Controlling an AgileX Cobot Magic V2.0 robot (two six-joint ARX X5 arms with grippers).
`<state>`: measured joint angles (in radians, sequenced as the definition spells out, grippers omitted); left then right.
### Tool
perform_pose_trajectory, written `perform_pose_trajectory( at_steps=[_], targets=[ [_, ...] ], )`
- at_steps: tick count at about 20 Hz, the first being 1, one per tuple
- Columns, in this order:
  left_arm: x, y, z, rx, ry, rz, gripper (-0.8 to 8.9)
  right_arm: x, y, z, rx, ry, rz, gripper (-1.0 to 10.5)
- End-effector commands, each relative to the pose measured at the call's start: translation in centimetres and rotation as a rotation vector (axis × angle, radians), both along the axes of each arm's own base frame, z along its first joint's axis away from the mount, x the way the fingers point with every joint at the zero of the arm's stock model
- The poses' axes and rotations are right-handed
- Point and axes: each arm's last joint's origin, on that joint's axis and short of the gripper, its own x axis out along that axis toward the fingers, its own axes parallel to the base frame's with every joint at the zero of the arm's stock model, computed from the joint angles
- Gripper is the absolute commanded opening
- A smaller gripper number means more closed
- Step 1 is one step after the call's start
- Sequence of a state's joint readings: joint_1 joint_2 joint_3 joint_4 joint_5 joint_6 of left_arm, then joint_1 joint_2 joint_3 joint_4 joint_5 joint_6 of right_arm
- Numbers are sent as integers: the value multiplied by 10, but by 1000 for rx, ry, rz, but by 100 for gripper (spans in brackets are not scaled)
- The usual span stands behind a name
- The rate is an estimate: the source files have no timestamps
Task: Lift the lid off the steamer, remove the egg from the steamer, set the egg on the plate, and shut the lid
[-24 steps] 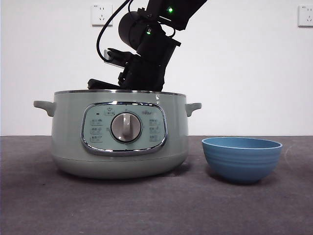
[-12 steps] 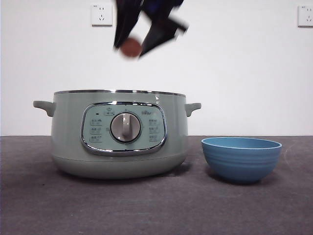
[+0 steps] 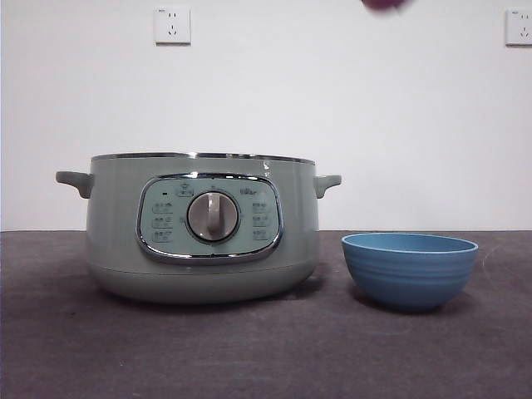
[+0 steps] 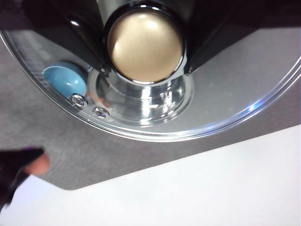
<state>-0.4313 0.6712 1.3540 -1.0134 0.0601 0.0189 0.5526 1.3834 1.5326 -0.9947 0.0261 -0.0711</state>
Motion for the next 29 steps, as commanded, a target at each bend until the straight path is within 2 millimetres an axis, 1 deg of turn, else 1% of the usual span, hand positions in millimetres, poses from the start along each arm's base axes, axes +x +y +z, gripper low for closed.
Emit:
perform_pose_trajectory(
  at_steps=[1, 3, 7, 10, 12, 17, 19, 21, 24, 25, 26, 28, 29],
  targets=[
    [-1, 0, 9, -29, -69, -24, -9, 7, -4, -35, -4, 60, 4, -13],
    [3, -2, 9, -25, -59, -24, -9, 14, -8, -69, 28, 111, 14, -13],
    [9, -5, 8, -17, -42, -24, -9, 17, -8, -125, 43, 123, 19, -13],
    [13, -7, 8, -12, -30, -24, -9, 18, -9, -160, 38, 135, 13, -13],
    [16, -8, 7, -9, -23, -24, -9, 21, -8, -178, 31, 143, 11, -13],
    [17, -9, 7, -7, -18, -25, -9, 39, -1, -211, 15, 176, 3, -13],
    [17, -9, 7, -7, -18, -25, -9, 44, 1, -224, 3, 198, 0, -13],
    [17, -9, 7, -7, -18, -25, -9, 45, 2, -231, -9, 219, -1, -13],
    [17, -9, 7, -7, -18, -25, -9, 45, 2, -232, -10, 223, -1, -12],
    [19, -9, 7, -5, -14, -25, -9, 45, 2, -232, -10, 224, 0, 16],
    [20, -10, 6, -4, -11, -25, -9, 45, 2, -232, -12, 226, -1, 92],
    [24, -12, 6, 3, 0, -26, -9, 45, 2, -232, -11, 226, 2, 369],
    [27, -13, 5, 5, 6, -29, -9, 44, 2, -231, -11, 225, 2, 474]
  ],
)
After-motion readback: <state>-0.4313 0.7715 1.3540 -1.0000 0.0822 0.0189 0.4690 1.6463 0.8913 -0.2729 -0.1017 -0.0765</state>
